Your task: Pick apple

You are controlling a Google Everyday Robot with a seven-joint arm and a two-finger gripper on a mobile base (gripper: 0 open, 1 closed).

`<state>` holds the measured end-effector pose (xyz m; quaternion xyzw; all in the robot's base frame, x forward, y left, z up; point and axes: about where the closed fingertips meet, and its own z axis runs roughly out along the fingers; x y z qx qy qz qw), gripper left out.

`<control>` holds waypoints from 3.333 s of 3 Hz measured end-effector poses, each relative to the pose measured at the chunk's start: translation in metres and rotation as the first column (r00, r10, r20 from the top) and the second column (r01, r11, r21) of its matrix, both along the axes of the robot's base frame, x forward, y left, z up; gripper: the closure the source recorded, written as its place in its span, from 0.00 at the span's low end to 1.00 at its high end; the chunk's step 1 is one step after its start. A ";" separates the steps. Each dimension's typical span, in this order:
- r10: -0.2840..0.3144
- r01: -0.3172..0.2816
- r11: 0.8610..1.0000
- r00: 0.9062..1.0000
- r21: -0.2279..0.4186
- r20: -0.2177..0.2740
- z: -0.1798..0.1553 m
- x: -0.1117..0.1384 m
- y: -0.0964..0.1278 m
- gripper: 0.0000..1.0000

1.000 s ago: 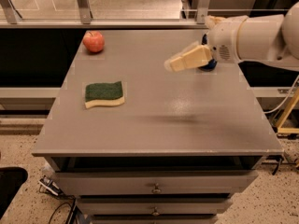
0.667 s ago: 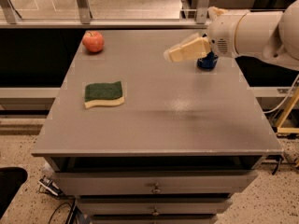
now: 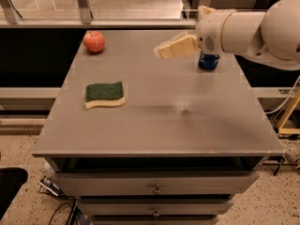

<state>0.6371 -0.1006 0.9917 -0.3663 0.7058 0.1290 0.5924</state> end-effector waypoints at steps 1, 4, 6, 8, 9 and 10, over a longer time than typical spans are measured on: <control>0.005 -0.006 0.999 1.000 0.053 0.008 -0.015 0.038 0.040 0.00; 0.087 -0.094 0.980 0.995 0.173 0.043 -0.054 0.132 0.175 0.00; 0.137 -0.129 0.973 0.990 0.190 -0.031 -0.090 0.160 0.230 0.00; 0.114 -0.101 0.985 0.989 0.137 -0.093 -0.124 0.188 0.257 0.00; 0.115 -0.102 0.987 0.988 0.127 -0.100 -0.131 0.201 0.268 0.00; 0.119 -0.107 0.984 0.990 0.142 -0.080 -0.128 0.213 0.276 0.18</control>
Offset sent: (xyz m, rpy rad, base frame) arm 0.1428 0.1674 -0.0430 0.1568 -0.0903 0.0467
